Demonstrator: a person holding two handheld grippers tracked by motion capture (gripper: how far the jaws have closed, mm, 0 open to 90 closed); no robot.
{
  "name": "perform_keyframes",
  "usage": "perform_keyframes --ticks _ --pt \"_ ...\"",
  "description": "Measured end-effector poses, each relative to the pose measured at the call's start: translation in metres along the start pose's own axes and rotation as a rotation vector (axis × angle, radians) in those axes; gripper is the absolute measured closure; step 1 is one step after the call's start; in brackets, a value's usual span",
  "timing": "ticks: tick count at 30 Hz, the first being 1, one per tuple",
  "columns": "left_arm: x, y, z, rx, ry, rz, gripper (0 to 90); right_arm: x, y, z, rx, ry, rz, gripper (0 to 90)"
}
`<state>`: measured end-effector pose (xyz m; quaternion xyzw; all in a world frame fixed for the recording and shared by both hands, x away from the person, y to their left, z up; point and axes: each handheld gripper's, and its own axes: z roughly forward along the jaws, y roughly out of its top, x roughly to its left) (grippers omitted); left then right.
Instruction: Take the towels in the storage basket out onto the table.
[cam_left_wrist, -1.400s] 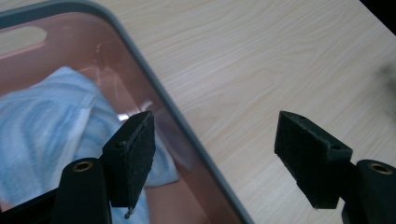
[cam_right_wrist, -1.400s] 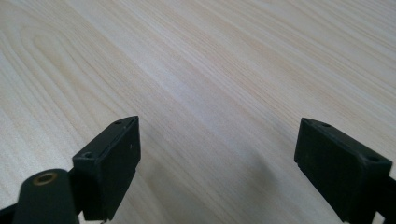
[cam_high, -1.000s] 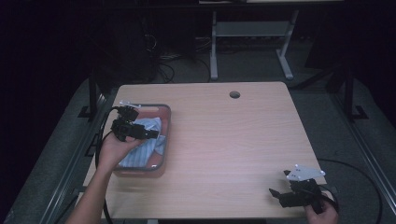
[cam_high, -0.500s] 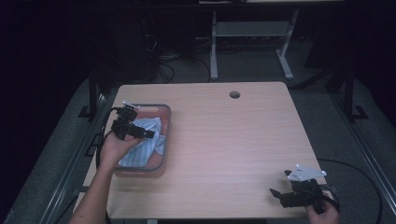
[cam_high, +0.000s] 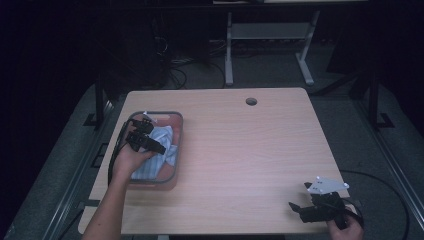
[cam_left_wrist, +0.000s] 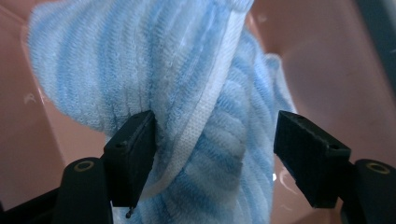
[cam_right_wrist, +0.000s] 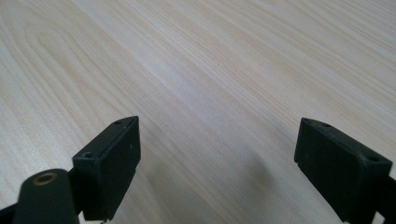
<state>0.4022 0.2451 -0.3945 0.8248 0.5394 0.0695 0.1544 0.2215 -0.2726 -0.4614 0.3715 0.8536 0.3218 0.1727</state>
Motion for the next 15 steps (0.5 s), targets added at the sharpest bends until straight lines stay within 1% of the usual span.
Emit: perform_keyframes --ticks 1,3,7,9,10,11,15 --pt "-0.001 0.001 0.003 0.025 0.017 0.015 31.9 0.0 0.0 0.0 -0.001 -0.001 -0.001 13.9" --pt "-0.002 0.001 0.009 0.061 0.038 0.038 35.5 0.0 0.0 0.0 -0.003 0.0 0.001 13.9" --pt "-0.002 0.001 0.014 0.087 0.04 0.047 40.5 0.0 0.0 0.001 -0.007 -0.001 -0.001 13.9" --pt "-0.002 0.002 0.016 0.11 0.05 0.066 44.1 0.001 0.001 0.002 -0.006 -0.002 -0.001 13.9" --pt "-0.003 0.002 0.016 0.116 0.054 0.067 44.1 0.001 0.001 0.002 -0.006 -0.002 -0.001 13.9" --pt "-0.002 0.003 0.017 0.123 0.057 0.072 46.0 0.001 0.001 0.003 -0.008 0.0 -0.003 13.9" --pt "-0.004 0.001 0.02 0.123 0.069 0.072 49.0 0.002 0.002 0.002 -0.007 0.002 -0.007 13.9"
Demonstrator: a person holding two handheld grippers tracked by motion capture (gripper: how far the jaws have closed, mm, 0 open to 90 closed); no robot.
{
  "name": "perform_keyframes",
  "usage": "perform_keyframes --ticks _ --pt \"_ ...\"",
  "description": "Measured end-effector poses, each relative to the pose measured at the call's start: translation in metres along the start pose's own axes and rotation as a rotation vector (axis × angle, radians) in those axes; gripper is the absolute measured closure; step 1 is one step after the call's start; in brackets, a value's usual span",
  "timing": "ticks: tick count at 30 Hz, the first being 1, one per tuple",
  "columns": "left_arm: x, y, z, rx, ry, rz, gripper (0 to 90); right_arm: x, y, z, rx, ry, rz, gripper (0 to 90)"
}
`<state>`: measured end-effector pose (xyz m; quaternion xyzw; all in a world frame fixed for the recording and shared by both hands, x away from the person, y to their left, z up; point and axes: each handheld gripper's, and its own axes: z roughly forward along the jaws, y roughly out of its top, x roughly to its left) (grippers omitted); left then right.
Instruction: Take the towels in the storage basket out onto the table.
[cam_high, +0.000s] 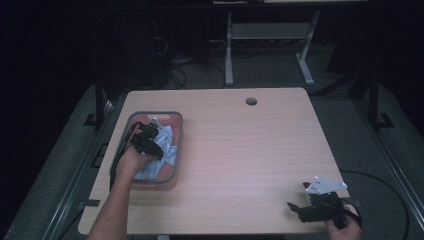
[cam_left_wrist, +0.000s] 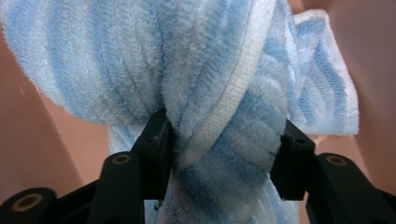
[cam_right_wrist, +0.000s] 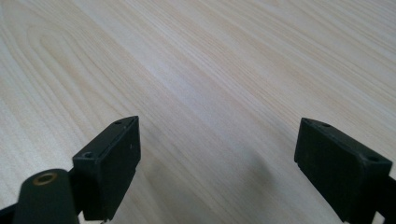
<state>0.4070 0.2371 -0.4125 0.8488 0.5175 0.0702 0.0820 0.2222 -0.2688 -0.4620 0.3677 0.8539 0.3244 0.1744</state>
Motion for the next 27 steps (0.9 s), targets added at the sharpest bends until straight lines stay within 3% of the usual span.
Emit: perform_keyframes --ticks 14,22,27 --pt "0.004 -0.002 0.0 -0.016 -0.009 -0.042 66.9 0.001 -0.001 -0.001 -0.004 0.005 -0.005 13.9" --pt "0.01 -0.011 -0.013 -0.064 -0.037 -0.069 70.0 0.0 0.0 0.0 -0.001 0.003 0.004 13.9" --pt "0.012 -0.019 -0.03 -0.125 -0.054 -0.077 70.6 0.001 0.0 0.0 -0.006 0.0 0.002 13.9"
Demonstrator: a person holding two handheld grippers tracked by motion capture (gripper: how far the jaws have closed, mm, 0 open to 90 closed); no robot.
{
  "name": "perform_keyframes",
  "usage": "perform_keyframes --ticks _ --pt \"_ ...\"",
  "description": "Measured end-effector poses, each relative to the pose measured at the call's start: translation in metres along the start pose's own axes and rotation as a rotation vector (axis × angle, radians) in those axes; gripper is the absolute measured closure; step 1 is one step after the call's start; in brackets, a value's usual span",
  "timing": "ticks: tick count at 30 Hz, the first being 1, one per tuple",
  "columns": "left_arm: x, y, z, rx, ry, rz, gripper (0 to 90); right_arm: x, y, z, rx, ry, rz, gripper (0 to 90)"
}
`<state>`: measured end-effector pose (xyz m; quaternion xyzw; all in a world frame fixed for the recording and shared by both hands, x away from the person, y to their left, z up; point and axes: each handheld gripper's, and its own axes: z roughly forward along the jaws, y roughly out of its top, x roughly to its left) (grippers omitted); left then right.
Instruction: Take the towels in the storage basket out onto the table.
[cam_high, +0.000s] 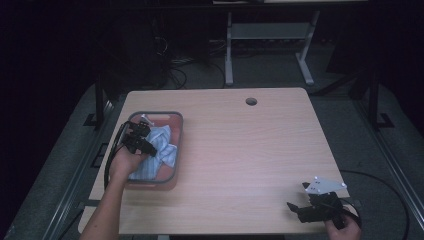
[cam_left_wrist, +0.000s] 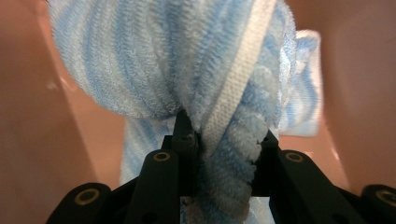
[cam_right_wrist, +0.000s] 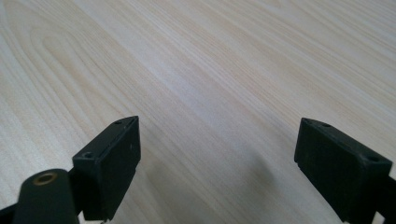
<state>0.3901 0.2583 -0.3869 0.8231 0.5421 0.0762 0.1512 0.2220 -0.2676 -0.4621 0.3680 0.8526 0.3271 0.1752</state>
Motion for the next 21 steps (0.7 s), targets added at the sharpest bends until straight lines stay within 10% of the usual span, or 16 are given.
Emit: perform_keyframes --ticks 21 --pt "0.01 -0.023 -0.064 -0.241 -0.117 -0.012 70.6 -0.003 0.0 -0.004 -0.008 -0.021 0.001 13.8"
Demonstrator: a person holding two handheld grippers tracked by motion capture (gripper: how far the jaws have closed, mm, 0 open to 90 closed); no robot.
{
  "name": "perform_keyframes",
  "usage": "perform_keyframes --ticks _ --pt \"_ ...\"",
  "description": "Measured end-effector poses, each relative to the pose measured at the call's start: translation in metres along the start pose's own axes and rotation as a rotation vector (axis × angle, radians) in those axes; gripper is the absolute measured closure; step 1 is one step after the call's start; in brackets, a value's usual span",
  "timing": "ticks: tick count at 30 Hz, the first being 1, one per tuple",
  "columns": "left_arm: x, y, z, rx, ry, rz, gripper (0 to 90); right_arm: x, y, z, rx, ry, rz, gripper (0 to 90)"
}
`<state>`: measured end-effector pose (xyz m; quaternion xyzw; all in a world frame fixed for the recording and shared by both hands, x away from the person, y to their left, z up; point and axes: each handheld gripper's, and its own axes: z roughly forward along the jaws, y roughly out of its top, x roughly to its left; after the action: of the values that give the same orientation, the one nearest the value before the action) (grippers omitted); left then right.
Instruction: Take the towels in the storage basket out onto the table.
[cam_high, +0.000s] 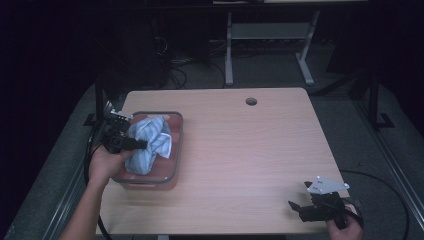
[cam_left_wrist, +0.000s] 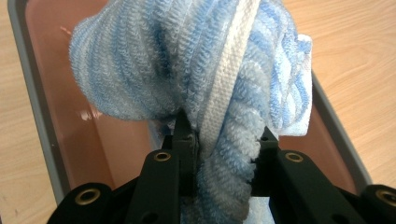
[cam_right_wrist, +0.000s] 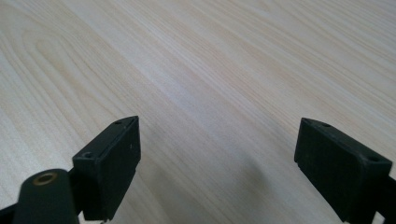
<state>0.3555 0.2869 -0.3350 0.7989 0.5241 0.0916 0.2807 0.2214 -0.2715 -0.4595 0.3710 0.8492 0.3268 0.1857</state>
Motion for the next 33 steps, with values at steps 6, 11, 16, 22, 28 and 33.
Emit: perform_keyframes --ticks 6,11,16,22,28,33 --pt "-0.004 0.001 -0.011 -0.032 -0.003 0.011 70.7 -0.002 -0.001 -0.001 -0.004 -0.007 0.007 13.9" --pt "-0.007 0.005 -0.02 -0.061 -0.016 0.018 70.6 -0.003 -0.001 -0.001 -0.005 -0.012 0.013 13.9" --pt "-0.011 0.01 -0.028 -0.087 -0.026 0.02 70.6 -0.003 0.0 -0.001 -0.005 -0.011 0.005 13.9" --pt "-0.018 0.017 -0.037 -0.125 -0.055 0.018 70.5 -0.004 -0.001 -0.001 -0.005 -0.016 0.007 13.9" --pt "-0.026 0.024 -0.041 -0.144 -0.101 0.025 70.6 -0.006 -0.002 -0.003 -0.008 -0.022 0.018 13.9" --pt "-0.037 0.033 -0.044 -0.167 -0.137 0.044 70.5 -0.005 -0.001 -0.003 -0.005 -0.021 0.017 13.9"
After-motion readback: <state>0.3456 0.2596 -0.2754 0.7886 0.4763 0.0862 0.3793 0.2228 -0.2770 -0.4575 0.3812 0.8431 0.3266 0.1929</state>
